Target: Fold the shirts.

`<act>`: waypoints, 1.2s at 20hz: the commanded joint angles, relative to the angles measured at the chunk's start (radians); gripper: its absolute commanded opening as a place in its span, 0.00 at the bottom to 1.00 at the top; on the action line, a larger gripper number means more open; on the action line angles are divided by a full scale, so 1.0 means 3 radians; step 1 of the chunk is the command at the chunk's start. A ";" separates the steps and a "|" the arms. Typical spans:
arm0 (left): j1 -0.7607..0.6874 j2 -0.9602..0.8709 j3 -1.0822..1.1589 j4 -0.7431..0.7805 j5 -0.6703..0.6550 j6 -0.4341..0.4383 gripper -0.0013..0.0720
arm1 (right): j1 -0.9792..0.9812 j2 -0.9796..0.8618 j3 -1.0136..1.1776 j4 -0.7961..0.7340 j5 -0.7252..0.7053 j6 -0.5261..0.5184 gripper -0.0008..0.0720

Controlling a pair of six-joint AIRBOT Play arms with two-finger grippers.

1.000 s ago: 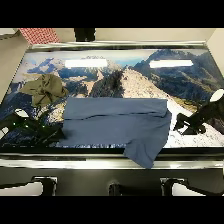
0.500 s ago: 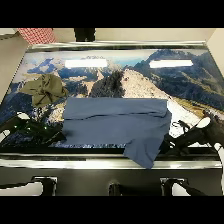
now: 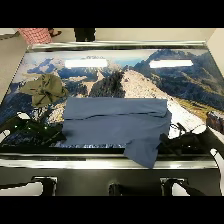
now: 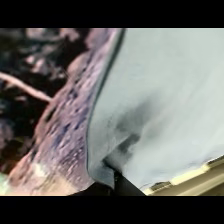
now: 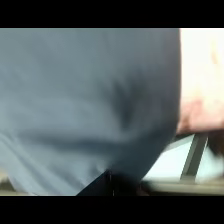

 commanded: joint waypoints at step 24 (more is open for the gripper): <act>-0.0206 -0.1678 0.3386 -0.0117 -0.0703 -0.0646 0.93 | 0.0022 -0.1872 0.3446 -0.0039 0.0397 0.0084 0.98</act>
